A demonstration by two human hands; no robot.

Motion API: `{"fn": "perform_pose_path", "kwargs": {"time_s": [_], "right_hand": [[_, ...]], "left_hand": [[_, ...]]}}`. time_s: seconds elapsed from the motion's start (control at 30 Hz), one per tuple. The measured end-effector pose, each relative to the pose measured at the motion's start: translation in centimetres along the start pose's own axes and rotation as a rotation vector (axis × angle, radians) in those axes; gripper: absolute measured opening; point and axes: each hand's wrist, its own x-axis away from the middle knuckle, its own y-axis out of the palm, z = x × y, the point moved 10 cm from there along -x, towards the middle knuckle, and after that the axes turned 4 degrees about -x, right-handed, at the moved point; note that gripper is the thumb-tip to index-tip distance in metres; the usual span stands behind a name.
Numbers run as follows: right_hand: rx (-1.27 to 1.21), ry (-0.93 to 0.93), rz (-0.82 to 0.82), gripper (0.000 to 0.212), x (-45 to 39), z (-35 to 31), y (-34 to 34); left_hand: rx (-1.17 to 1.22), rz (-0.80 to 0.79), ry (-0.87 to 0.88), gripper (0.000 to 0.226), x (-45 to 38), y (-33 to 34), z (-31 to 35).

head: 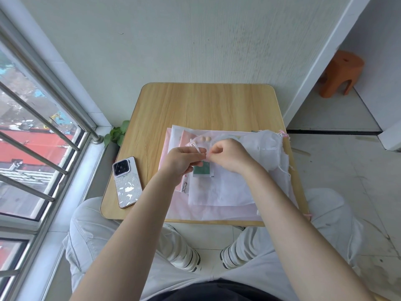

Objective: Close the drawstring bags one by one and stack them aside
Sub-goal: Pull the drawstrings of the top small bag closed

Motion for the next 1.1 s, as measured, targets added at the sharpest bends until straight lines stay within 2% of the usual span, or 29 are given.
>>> {"fn": "perform_pose_path", "kwargs": {"time_s": [0.1,0.27,0.4,0.63,0.83,1.1], "right_hand": [[-0.144,-0.028,0.139,0.009,-0.1,-0.7,-2.0],[-0.247,0.005,0.006,0.015,-0.9,-1.8,-0.4],[-0.260,0.065,-0.074,0.014,-1.4,-0.9,0.6],[-0.321,0.112,-0.115,0.015,-1.2,0.4,1.3],[-0.453,0.103,-0.149,0.016,-0.7,0.6,1.4],[-0.470,0.125,-0.163,0.005,-0.9,1.2,1.6]], "left_hand": [[-0.100,0.015,0.051,0.014,0.3,-0.1,0.9],[-0.198,0.063,0.195,0.018,0.6,0.2,2.5],[-0.377,0.248,0.378,0.014,1.3,-0.9,3.9],[-0.371,0.384,0.470,0.009,2.2,-1.0,4.1],[-0.296,0.396,0.445,0.004,1.9,-1.6,3.7],[-0.015,0.218,0.271,0.005,0.8,-1.7,1.9]]}}
